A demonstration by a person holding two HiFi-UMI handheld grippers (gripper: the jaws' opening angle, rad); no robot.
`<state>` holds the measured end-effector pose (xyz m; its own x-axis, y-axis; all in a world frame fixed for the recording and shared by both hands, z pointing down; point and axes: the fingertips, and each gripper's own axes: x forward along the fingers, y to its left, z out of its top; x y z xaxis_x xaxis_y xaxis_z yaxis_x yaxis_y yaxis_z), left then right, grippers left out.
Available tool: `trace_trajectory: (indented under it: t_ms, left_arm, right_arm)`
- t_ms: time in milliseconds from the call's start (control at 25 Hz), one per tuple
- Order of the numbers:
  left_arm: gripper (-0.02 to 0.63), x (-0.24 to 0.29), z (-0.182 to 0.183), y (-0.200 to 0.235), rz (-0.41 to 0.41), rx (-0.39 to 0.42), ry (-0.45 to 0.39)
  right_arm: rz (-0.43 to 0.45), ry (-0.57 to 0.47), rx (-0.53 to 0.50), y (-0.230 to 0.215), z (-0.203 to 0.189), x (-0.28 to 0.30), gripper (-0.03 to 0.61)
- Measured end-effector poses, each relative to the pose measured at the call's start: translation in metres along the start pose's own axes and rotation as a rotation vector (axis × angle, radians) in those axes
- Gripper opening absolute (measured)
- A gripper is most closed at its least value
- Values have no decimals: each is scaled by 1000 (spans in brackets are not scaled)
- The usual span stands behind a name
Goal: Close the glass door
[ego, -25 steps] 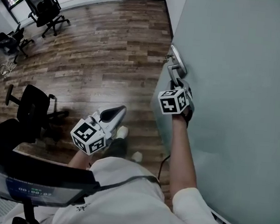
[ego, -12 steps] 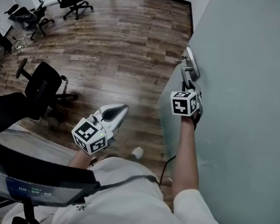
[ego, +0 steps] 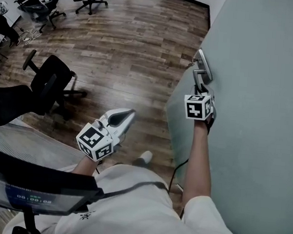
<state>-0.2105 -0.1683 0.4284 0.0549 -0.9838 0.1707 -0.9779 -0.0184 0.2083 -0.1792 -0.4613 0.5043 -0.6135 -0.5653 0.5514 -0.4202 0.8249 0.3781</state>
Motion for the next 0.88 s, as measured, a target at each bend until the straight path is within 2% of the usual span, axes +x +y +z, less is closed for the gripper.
trace_trajectory:
  t_ms: [320,680,880]
  left_arm:
    - [6,-53,1,11,48,-4,-30]
    - [5,-116,-13,4,95,-16,-54]
    - [5,-166,-4,-11,128,-23,-67]
  right_arm:
    - [30,-12,-43,37,11,-14,101]
    - [63,-16,-101,87,17,-36,101]
    - [85,-18,-131,109,29,-71,101]
